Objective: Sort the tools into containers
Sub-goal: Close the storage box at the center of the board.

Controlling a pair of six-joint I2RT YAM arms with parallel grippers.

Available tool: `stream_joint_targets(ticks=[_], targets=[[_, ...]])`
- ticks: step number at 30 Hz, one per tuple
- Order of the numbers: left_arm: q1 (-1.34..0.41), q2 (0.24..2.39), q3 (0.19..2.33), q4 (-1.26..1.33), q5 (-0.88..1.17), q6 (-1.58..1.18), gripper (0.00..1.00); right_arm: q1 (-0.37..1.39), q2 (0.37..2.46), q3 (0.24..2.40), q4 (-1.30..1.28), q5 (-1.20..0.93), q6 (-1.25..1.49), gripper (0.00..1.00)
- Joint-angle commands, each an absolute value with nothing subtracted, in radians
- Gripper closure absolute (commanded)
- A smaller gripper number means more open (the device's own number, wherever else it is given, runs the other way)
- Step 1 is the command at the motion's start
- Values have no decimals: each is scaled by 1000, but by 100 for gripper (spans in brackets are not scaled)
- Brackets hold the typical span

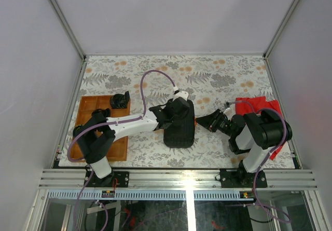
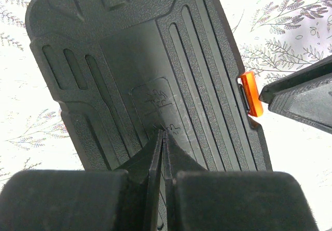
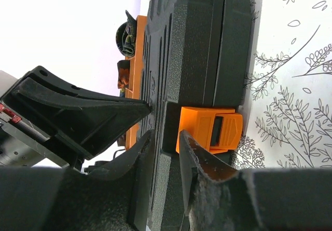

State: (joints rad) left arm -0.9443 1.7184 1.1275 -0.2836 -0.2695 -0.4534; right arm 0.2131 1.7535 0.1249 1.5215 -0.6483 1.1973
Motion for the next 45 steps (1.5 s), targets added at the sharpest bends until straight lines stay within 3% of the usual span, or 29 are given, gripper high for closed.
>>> stream_joint_targets(ticks=[1, 16, 26, 35, 45], targets=[[-973, 1799, 1100, -312, -172, -461, 100, 226, 1764, 132, 1463, -662, 1148, 65], [-977, 1802, 1103, -313, -171, -464, 100, 226, 1584, 167, 1142, -628, 994, 58], [-981, 1805, 1106, -314, -170, -459, 100, 226, 1497, 183, 995, -572, 929, 76], [-983, 1811, 1104, -311, -172, -463, 100, 226, 1168, 286, 445, -370, 628, 80], [-988, 1815, 1101, -310, -172, -464, 100, 226, 1080, 331, 417, -460, 587, 83]])
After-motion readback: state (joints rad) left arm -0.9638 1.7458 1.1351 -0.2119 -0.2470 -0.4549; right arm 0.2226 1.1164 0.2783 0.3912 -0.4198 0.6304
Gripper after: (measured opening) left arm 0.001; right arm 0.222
